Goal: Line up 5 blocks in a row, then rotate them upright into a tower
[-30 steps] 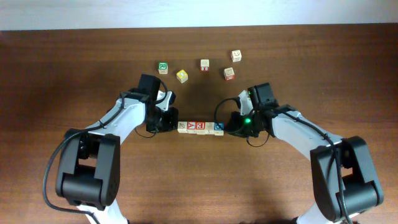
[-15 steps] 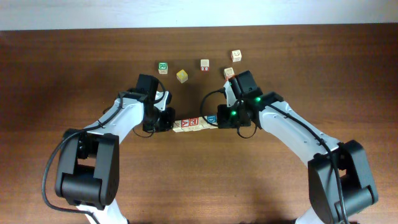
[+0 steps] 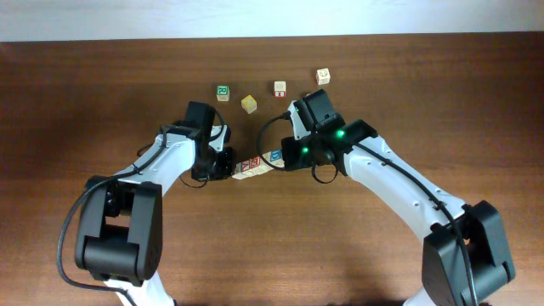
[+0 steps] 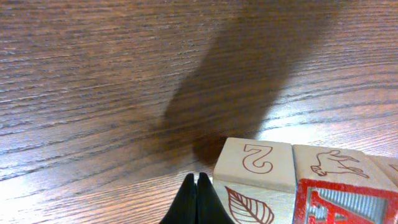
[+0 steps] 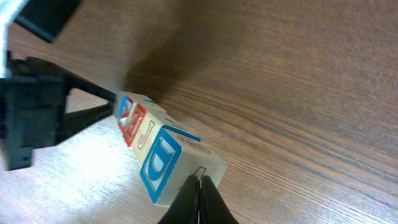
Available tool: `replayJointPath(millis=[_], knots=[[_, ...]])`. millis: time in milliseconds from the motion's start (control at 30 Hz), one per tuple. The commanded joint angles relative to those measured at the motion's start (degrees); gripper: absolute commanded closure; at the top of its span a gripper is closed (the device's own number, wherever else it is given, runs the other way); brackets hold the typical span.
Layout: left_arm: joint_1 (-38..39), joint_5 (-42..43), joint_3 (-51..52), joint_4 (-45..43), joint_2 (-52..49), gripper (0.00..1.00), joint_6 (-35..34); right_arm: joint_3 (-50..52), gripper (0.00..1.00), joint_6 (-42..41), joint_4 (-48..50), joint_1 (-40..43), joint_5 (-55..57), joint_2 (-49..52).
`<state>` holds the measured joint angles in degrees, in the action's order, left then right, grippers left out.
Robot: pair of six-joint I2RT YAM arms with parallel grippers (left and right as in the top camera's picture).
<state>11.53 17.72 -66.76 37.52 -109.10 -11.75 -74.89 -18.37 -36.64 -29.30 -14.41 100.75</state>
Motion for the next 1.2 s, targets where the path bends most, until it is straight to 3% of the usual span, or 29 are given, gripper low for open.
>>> replayJointPath(millis=[0,1167], knots=[[1.84,10.16,-1.03,-0.57,-0.28,1.0,0.76,-1.25,0.96,0.42,0.81,-3.93,-5.84,0.09],[1.81,10.14,-1.03,0.72,-0.28,1.0,0.76,-2.34,0.95,-0.09,2.6,-5.9,-5.4,0.76]])
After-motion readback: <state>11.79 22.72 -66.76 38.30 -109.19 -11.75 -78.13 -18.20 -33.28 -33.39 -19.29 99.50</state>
